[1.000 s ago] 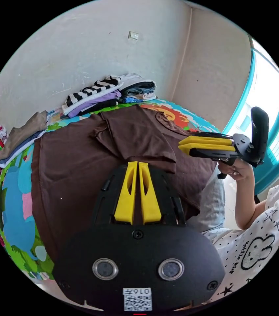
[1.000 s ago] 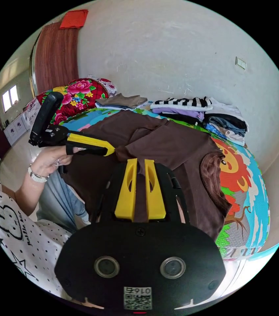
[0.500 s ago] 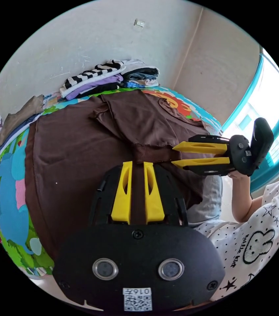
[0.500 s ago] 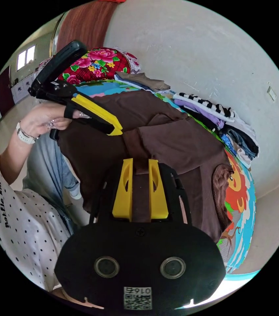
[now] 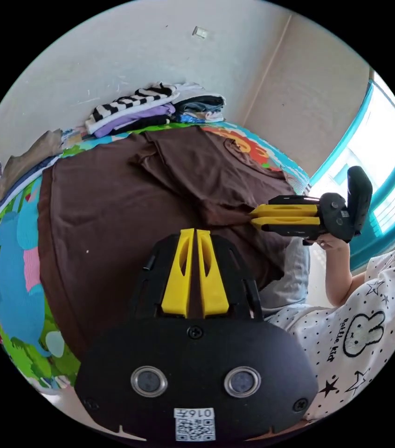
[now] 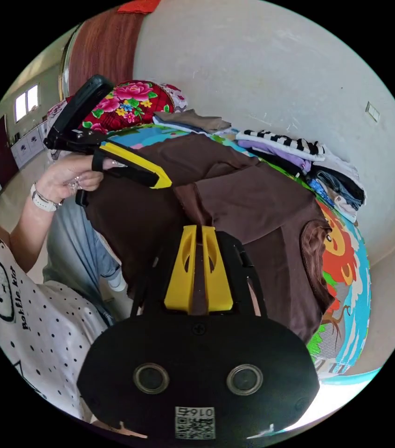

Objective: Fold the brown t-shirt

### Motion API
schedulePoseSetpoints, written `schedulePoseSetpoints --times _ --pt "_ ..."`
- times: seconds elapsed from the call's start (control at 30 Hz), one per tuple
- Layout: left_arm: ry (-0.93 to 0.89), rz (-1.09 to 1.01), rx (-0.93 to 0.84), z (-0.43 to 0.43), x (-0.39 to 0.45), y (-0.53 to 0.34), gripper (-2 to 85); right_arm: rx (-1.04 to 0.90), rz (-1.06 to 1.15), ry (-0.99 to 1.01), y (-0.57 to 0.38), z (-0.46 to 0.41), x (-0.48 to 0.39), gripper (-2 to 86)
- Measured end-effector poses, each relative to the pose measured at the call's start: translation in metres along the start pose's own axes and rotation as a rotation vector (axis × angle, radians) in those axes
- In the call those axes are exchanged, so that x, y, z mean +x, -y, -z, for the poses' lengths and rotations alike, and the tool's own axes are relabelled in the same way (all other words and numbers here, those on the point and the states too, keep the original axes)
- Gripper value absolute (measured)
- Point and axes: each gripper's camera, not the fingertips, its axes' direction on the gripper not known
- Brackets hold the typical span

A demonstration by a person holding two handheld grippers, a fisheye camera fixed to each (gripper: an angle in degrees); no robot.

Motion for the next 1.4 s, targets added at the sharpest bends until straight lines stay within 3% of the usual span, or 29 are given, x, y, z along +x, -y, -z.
schedulePoseSetpoints --times 0.17,0.27,0.43,0.63,0.77,0.9,1.0,1.17,1.4 --pt "0.124 0.263 0.116 0.073 -0.059 -0.114 2.4 0.279 -0.132 0.181 -0.006 0.021 0.021 10.0" --pt "0.219 0.406 0.062 0.104 -0.090 -0.181 6.3 0.270 -0.092 0.151 0.006 0.016 0.022 11.3" --pt "0.120 0.475 0.032 0.102 -0.116 -0.244 8.8 0.248 -0.048 0.122 0.036 -0.001 0.014 12.0" --pt "-0.120 0.418 0.004 0.059 -0.144 -0.256 8.3 0.249 -0.003 0.138 0.072 -0.013 0.002 12.1" --pt "-0.057 0.349 0.024 0.066 -0.135 -0.257 3.8 0.241 0.006 0.079 0.094 -0.021 -0.001 11.9" --pt "-0.040 0.190 0.174 0.100 -0.110 -0.248 2.6 0.284 0.053 0.110 0.132 -0.023 0.000 11.5" --pt "-0.080 0.067 0.266 0.111 -0.093 -0.232 2.0 0.320 0.131 0.167 0.201 -0.024 -0.002 10.6" --pt "-0.110 -0.043 0.291 0.093 -0.080 -0.203 1.7 0.205 0.171 0.245 0.379 -0.080 -0.015 9.4" --pt "-0.170 -0.102 0.302 0.079 -0.090 -0.177 1.7 -0.081 0.069 0.105 0.545 -0.224 -0.024 12.4"
